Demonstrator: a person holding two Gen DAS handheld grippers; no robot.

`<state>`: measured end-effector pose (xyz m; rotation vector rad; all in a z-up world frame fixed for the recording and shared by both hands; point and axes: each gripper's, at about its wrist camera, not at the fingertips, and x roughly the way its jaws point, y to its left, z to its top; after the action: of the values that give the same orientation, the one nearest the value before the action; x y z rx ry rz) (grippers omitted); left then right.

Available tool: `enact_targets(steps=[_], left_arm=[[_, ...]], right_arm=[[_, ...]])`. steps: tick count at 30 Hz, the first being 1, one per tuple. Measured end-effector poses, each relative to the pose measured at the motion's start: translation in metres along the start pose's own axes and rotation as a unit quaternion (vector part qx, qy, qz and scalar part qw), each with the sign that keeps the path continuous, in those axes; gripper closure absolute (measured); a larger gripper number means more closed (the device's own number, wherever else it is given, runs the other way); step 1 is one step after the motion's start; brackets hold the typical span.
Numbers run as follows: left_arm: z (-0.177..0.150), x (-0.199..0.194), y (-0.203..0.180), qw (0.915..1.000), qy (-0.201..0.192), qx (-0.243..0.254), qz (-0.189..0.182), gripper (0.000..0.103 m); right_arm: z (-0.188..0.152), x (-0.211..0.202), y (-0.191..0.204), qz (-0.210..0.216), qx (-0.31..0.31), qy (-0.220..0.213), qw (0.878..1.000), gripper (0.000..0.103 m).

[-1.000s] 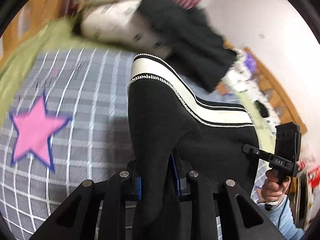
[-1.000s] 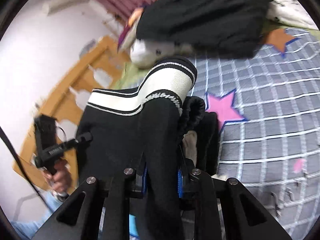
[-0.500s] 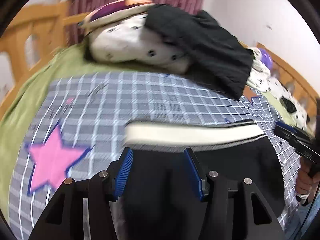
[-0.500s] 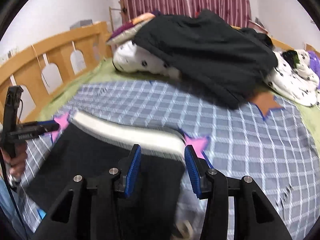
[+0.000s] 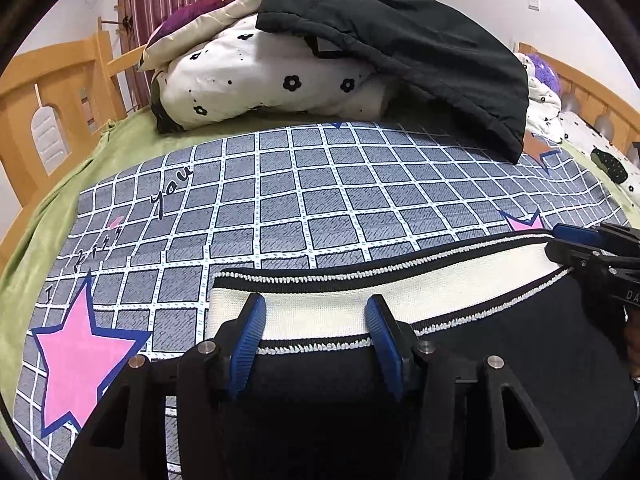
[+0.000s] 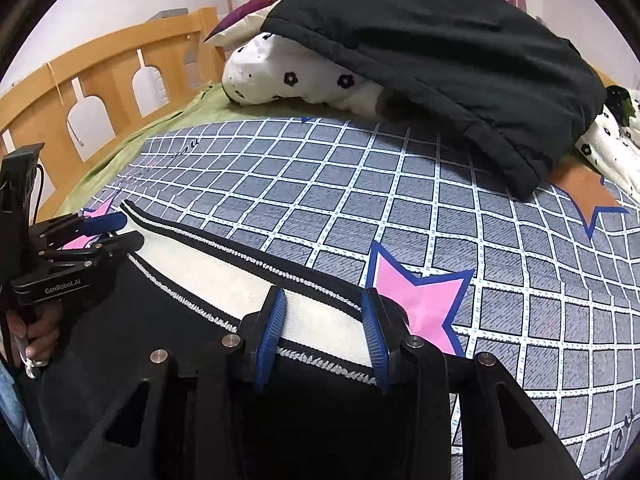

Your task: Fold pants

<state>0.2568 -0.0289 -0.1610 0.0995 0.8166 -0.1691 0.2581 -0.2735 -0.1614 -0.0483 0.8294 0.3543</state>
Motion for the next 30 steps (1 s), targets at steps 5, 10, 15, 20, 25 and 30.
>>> enact_targets(steps=[5,10,15,20,25,30], left_arm=[[-0.003,-0.009,0.004,1.0000,-0.007,0.000,0.000,0.053],[0.013,-0.035,0.018,0.9982,-0.057,-0.018,-0.007,0.053],[0.006,0.015,0.020,0.9992,0.014,-0.024,0.030,0.052],[0.005,0.016,0.016,0.9991,0.015,-0.008,0.040,0.052],[-0.001,-0.018,0.018,0.9991,0.040,-0.014,0.006,0.054],[-0.047,-0.069,0.000,0.9956,0.072,0.009,-0.059,0.054]], right_arm=[[0.004,-0.007,0.005,-0.003,-0.003,0.004,1.000,0.065],[0.021,-0.036,0.011,-0.013,-0.029,-0.041,0.999,0.063],[0.009,0.008,0.001,-0.008,-0.003,0.018,1.000,0.060],[0.010,0.012,-0.016,0.021,0.040,0.018,0.999,0.053],[0.012,-0.005,-0.021,0.009,0.066,0.032,0.997,0.048],[-0.019,-0.062,-0.003,-0.005,0.043,0.025,0.999,0.052]])
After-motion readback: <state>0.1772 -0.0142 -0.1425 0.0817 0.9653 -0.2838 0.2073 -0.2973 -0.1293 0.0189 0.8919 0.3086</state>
